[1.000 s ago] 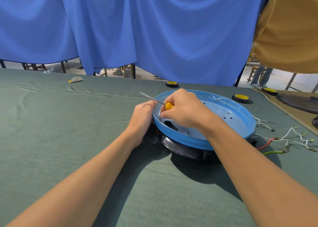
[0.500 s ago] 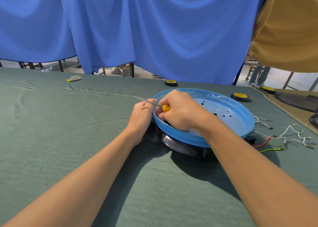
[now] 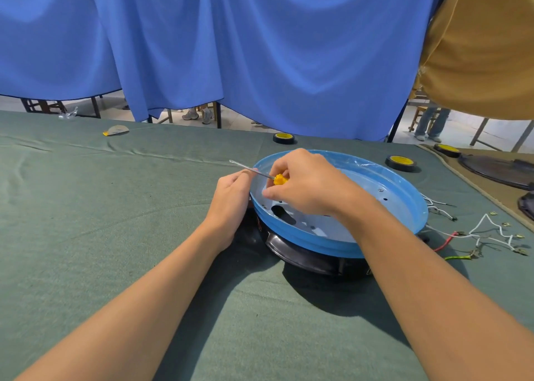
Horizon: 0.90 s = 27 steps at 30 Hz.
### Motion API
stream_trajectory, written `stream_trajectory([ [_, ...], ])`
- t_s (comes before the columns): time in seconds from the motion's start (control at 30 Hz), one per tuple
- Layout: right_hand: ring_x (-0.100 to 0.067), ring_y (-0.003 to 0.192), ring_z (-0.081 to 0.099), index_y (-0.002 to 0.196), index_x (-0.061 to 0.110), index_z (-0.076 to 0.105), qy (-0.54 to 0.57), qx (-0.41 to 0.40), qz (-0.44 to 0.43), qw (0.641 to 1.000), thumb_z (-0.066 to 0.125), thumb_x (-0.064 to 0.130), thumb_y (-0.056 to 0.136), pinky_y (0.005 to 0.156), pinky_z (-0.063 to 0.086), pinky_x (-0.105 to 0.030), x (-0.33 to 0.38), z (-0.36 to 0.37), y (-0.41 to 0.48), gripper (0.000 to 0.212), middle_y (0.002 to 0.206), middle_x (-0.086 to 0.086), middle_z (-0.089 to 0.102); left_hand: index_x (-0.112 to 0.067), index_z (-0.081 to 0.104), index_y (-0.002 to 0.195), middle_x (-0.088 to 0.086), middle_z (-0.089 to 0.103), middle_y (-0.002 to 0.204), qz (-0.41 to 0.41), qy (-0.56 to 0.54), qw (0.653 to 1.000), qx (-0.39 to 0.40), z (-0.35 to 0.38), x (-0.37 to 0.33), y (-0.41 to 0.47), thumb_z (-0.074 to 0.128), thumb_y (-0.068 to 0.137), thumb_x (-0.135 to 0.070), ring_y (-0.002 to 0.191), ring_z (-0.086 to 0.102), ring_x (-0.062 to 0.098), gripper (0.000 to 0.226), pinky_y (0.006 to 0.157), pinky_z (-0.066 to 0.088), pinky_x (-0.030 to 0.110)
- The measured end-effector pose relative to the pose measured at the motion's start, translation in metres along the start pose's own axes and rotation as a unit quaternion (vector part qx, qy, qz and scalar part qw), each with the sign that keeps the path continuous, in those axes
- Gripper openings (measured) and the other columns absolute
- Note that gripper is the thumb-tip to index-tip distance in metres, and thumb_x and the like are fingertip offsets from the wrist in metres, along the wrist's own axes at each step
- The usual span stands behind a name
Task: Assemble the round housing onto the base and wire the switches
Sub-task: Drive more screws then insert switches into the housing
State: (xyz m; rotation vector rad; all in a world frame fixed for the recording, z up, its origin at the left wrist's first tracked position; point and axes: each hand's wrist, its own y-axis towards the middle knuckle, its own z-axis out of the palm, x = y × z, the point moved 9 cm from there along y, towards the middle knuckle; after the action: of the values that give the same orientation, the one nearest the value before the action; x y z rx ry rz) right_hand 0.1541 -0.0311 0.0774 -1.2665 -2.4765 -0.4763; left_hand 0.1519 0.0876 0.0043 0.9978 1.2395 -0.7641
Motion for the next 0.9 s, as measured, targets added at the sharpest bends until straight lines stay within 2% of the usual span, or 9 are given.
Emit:
stream_trajectory([
  [0.07, -0.019, 0.082, 0.063, 0.095, 0.019, 0.068, 0.004, 0.032, 0.009, 0.999, 0.065, 0.025, 0.086, 0.073, 0.054, -0.035, -0.004, -0.006, -0.001, 0.011, 0.094, -0.002, 0.068, -0.018, 0.068, 0.061, -0.001, 0.064, 0.059, 0.006, -0.008, 1.0, 0.007, 0.001, -0.001, 0.001, 0.048, 0.095, -0.015, 0.056, 0.058, 0.01, 0.039, 0.052, 0.047, 0.021],
  [0.17, -0.013, 0.074, 0.068, 0.119, 0.009, 0.06, 0.054, 0.038, 0.005, 0.998, 0.054, 0.013, 0.094, 0.08, 0.058, -0.041, -0.01, -0.021, -0.004, 0.025, 0.104, -0.006, 0.065, -0.01, 0.064, 0.068, -0.005, 0.063, 0.057, 0.013, -0.016, 1.0, 0.007, 0.001, -0.002, 0.001, 0.05, 0.097, -0.017, 0.053, 0.057, 0.007, 0.033, 0.05, 0.046, 0.016],
  [0.23, -0.011, 0.067, 0.07, 0.114, -0.003, 0.062, 0.103, -0.047, -0.011, 0.994, 0.054, 0.01, 0.095, 0.078, 0.058, -0.039, -0.013, -0.047, -0.004, 0.024, 0.094, -0.013, 0.07, -0.011, 0.062, 0.067, -0.007, 0.063, 0.056, 0.014, -0.012, 1.0, 0.004, 0.001, -0.001, 0.002, 0.049, 0.098, -0.017, 0.053, 0.057, 0.005, 0.034, 0.051, 0.047, 0.016],
  [0.37, -0.015, 0.058, 0.069, 0.1, 0.01, 0.068, 0.234, -0.235, -0.035, 0.943, 0.074, 0.012, 0.08, 0.058, 0.049, -0.026, -0.018, -0.086, -0.012, 0.021, 0.072, 0.0, 0.069, -0.004, 0.065, 0.079, -0.002, 0.065, 0.063, 0.013, -0.002, 1.0, 0.01, 0.002, -0.002, -0.001, 0.048, 0.099, -0.02, 0.06, 0.059, 0.012, 0.031, 0.058, 0.048, 0.022],
  [0.47, -0.015, 0.058, 0.068, 0.097, 0.013, 0.063, 0.318, -0.306, -0.049, 0.896, 0.081, 0.018, 0.074, 0.061, 0.052, -0.029, -0.015, -0.091, -0.02, 0.03, 0.071, -0.002, 0.069, 0.003, 0.066, 0.087, 0.002, 0.066, 0.067, 0.009, -0.004, 1.0, 0.012, 0.003, -0.002, -0.003, 0.048, 0.099, -0.022, 0.064, 0.06, 0.015, 0.032, 0.064, 0.048, 0.029],
  [0.57, -0.023, 0.077, 0.069, 0.099, 0.013, 0.062, 0.28, -0.342, -0.058, 0.895, 0.075, 0.026, 0.08, 0.082, 0.054, -0.045, -0.005, -0.093, -0.022, 0.027, 0.077, -0.001, 0.069, 0.013, 0.06, 0.087, 0.007, 0.066, 0.071, 0.005, -0.003, 1.0, 0.008, 0.002, -0.003, -0.005, 0.048, 0.098, -0.022, 0.068, 0.06, 0.02, 0.039, 0.07, 0.046, 0.035],
  [0.7, -0.034, 0.095, 0.062, 0.109, 0.02, 0.054, 0.227, -0.291, -0.1, 0.924, 0.065, 0.026, 0.088, 0.084, 0.051, -0.044, 0.017, -0.08, -0.008, 0.024, 0.088, -0.004, 0.067, 0.017, 0.055, 0.086, 0.014, 0.061, 0.076, 0.014, -0.002, 1.0, 0.011, 0.003, -0.007, -0.008, 0.05, 0.094, -0.024, 0.072, 0.054, 0.023, 0.042, 0.073, 0.041, 0.039],
  [0.83, -0.031, 0.087, 0.059, 0.113, 0.019, 0.053, 0.191, -0.306, -0.144, 0.921, 0.057, 0.022, 0.094, 0.08, 0.05, -0.041, 0.029, -0.073, -0.006, 0.02, 0.075, 0.004, 0.055, 0.016, 0.053, 0.083, 0.016, 0.058, 0.078, 0.012, -0.01, 1.0, 0.018, 0.003, -0.008, -0.008, 0.051, 0.082, -0.034, 0.074, 0.051, 0.024, 0.05, 0.074, 0.038, 0.039],
  [0.9, -0.018, 0.076, 0.055, 0.112, 0.019, 0.052, 0.173, -0.311, -0.156, 0.922, 0.057, 0.022, 0.094, 0.072, 0.046, -0.028, 0.029, -0.07, -0.006, 0.018, 0.069, 0.011, 0.048, 0.015, 0.053, 0.081, 0.015, 0.058, 0.078, 0.013, -0.009, 1.0, 0.018, 0.003, -0.007, -0.006, 0.051, 0.081, -0.035, 0.074, 0.051, 0.024, 0.05, 0.073, 0.037, 0.038],
])
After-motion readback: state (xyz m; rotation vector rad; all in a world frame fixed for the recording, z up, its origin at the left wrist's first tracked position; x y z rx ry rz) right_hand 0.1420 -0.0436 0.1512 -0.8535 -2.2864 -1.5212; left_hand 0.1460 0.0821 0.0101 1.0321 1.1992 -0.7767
